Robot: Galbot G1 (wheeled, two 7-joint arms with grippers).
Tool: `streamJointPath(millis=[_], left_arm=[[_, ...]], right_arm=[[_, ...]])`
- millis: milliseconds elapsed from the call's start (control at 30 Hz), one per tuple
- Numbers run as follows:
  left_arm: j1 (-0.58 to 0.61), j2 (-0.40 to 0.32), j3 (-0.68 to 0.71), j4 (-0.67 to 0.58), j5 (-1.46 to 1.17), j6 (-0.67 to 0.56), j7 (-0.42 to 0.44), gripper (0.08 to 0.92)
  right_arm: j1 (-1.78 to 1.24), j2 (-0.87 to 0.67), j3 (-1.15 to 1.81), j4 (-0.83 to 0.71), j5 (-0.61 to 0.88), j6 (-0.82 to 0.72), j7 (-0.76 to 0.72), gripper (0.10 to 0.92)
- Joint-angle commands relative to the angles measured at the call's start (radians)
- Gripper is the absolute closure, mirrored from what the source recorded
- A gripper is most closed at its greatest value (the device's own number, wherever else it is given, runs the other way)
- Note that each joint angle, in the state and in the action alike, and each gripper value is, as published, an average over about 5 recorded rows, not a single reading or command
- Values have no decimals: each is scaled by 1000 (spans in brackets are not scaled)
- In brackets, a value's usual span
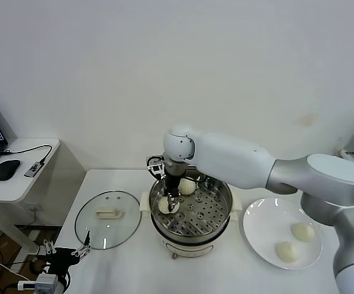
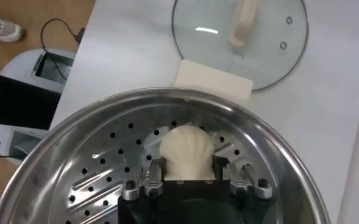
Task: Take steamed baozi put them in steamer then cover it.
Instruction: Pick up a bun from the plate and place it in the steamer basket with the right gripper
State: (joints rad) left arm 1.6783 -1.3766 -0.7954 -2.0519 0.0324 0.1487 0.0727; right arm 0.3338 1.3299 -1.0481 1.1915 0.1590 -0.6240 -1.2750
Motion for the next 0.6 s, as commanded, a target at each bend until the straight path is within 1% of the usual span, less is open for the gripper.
streamJointPath(millis=[33,133,233,333,600], left_arm=[[1,-1,-1,0,0,1,1,177],[1,-5,0,0,2,1,2,177],[2,-9,2,-2,4,3,3,177],[8,-12,2,-7,4,3,4,177],[29,-21,-18,-30,-13,9,17,177]], right_arm=[[-4,-17,27,24,-3,-3,5,331],[13,-60,46,66,2,-3,-1,251],[36,-126,62,117,7,-2,-8,211],[62,-218,84,181,10,8,-19,204],[103,-537,163,404,4,85,-67,203]])
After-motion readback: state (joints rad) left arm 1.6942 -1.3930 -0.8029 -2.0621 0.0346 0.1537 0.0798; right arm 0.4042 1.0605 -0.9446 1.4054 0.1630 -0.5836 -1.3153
